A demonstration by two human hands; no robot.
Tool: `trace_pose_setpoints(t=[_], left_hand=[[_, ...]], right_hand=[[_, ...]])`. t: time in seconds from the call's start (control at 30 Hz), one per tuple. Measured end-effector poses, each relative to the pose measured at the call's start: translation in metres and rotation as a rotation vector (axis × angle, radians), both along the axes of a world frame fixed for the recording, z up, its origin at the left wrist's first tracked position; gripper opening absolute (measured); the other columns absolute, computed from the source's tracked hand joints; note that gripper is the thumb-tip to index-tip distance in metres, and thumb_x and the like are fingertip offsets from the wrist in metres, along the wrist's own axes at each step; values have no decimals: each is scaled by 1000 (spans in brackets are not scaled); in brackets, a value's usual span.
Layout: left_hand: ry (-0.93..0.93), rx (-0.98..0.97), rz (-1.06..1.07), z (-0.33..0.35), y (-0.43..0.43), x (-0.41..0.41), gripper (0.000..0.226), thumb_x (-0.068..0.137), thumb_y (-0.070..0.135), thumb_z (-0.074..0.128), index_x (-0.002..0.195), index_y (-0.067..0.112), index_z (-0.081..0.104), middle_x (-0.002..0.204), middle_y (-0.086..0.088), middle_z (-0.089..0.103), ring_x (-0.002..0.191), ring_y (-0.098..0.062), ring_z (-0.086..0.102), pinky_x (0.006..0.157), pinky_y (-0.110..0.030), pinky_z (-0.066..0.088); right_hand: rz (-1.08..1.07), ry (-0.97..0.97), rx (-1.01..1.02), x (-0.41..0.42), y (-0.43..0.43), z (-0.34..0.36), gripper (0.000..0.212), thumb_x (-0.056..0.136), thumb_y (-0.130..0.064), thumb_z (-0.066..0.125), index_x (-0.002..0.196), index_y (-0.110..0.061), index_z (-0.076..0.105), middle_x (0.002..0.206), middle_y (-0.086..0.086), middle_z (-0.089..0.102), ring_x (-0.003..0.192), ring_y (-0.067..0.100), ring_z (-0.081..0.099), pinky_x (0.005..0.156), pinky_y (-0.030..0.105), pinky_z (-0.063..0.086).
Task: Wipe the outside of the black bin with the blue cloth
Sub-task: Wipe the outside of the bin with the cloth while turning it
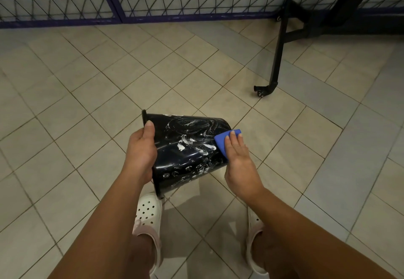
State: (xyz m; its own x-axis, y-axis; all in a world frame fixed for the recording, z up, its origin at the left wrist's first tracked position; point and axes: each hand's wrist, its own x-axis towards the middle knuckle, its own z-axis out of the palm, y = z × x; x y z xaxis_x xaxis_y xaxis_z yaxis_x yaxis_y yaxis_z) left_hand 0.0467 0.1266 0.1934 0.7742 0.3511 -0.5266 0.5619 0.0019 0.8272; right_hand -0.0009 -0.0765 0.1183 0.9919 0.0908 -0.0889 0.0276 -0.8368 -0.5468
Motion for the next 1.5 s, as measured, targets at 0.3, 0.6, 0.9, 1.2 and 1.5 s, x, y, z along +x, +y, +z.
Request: trace_pose_setpoints(t=[0.3,0.6,0.9,1.2,1.5], left_hand=[[-46,-5,-36,3,-4,-3,35,104,42,40,98,21,67,98,-8,73,95,-30,70,89,-47,55],[-27,-20,-49,5,-6,-4,36,104,42,41,98,18,67,95,-9,73,86,-27,71,73,-38,56],[19,-56,-28,8,-6,-2,33,103,44,43,96,20,65,95,-10,72,87,-31,70,70,-40,57],[4,-33,-40,5,-2,-1,37,104,43,42,98,16,67,94,-10,72,85,-30,69,76,-41,55],[-36,-14,-81,4,2,-4,46,95,58,46,108,21,70,112,-9,72,110,-34,65,101,-56,47]], right_hand=[[-74,-1,38,4,0,10,57,88,6,42,143,0,31,153,17,22,144,28,15,118,31,7],[-68,78,98,14,-12,12,53,99,-9,38,149,-12,19,158,4,9,146,17,2,112,20,-1],[46,42,95,10,-11,13,51,101,-21,34,149,-17,17,158,-1,8,145,16,-6,119,35,0],[-67,42,111,-6,1,10,45,99,-12,38,143,-6,32,155,10,20,146,25,6,117,29,5],[-81,25,63,11,-13,11,53,93,1,46,144,-8,33,153,9,27,144,22,15,116,26,7]])
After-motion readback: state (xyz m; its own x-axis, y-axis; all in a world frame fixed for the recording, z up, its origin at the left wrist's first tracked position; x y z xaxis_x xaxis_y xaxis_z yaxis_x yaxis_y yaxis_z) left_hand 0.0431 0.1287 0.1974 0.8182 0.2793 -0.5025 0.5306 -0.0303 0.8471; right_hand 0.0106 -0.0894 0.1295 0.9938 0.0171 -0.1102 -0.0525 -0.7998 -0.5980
